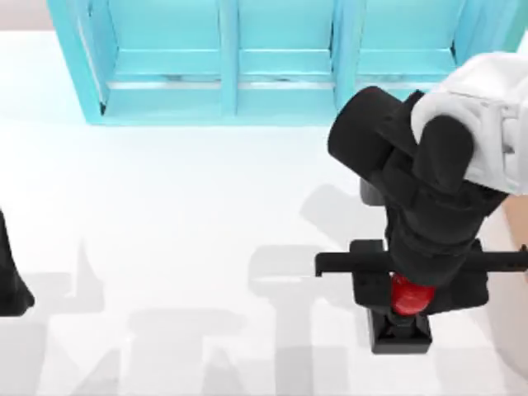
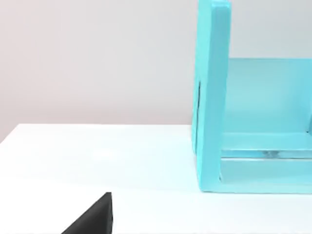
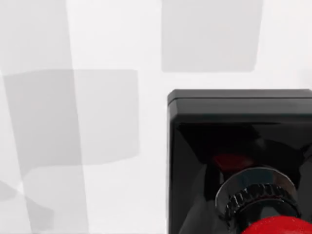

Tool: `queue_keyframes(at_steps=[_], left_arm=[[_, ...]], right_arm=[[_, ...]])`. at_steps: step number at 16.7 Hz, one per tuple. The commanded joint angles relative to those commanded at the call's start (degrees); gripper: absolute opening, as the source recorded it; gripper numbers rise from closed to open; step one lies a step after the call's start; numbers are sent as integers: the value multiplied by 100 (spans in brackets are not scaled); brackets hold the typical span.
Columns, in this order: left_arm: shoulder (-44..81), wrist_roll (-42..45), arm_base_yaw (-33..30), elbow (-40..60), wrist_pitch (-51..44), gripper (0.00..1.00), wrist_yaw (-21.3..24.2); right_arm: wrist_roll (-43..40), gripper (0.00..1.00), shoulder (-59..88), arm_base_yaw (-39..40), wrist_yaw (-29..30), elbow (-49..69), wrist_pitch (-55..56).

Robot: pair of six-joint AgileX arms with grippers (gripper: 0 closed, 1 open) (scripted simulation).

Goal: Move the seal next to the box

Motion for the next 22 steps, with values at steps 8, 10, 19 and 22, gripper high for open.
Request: queue_keyframes(at_steps=[8, 10, 19, 22], left_arm=[[0, 0, 0, 0, 0, 100, 0], [0, 0, 0, 0, 0, 100, 0], [0, 0, 0, 0, 0, 100, 0], [0, 0, 0, 0, 0, 100, 0]], right_arm=[[-2350, 0, -803, -2313, -4, 581, -1371], [-2514, 0, -908, -2474, -13, 630, -1463], [-2487, 0, -906, -2465, -10, 2, -822], [-2483, 0, -891, -2451, -10, -608, -207]])
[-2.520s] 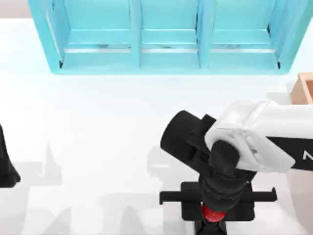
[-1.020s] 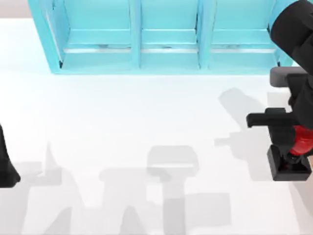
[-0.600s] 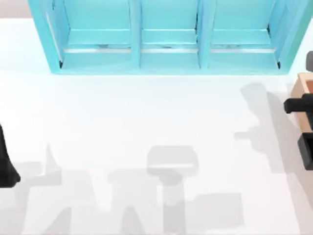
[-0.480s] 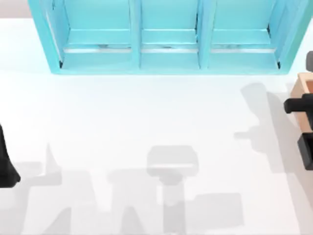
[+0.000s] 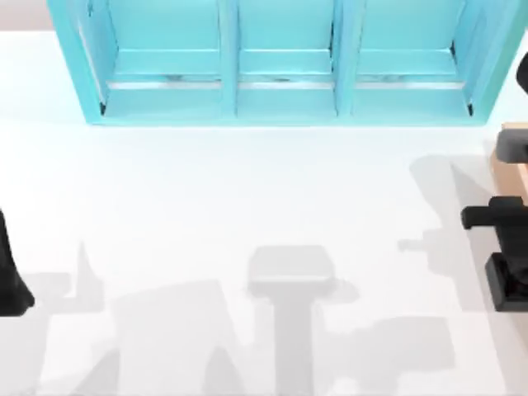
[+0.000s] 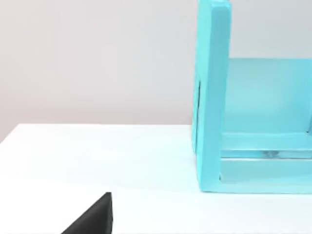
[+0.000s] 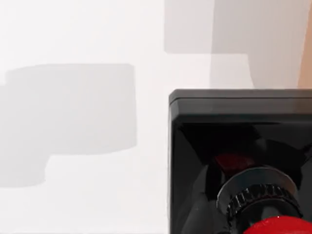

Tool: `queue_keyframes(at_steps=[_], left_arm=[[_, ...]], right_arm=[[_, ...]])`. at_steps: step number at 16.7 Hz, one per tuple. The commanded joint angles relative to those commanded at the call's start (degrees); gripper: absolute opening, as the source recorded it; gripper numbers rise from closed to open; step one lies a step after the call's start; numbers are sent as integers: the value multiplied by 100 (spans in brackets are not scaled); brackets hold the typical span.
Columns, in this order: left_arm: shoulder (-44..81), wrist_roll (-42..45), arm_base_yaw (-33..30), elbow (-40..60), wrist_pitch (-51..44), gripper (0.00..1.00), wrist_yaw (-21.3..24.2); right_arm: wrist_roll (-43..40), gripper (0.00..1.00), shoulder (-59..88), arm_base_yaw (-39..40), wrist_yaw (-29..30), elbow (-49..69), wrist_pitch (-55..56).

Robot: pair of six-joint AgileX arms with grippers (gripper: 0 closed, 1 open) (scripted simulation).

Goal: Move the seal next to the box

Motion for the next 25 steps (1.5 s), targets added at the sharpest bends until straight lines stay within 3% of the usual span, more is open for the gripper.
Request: queue_keyframes(at_steps=[6, 19, 25], left_arm=[[0, 0, 0, 0, 0, 100, 0], [0, 0, 0, 0, 0, 100, 0], [0, 0, 0, 0, 0, 100, 0]], right_arm=[[0, 0, 6, 8, -3, -213, 219], [0, 98, 6, 8, -3, -213, 219], [0, 100, 6, 8, -3, -213, 219]])
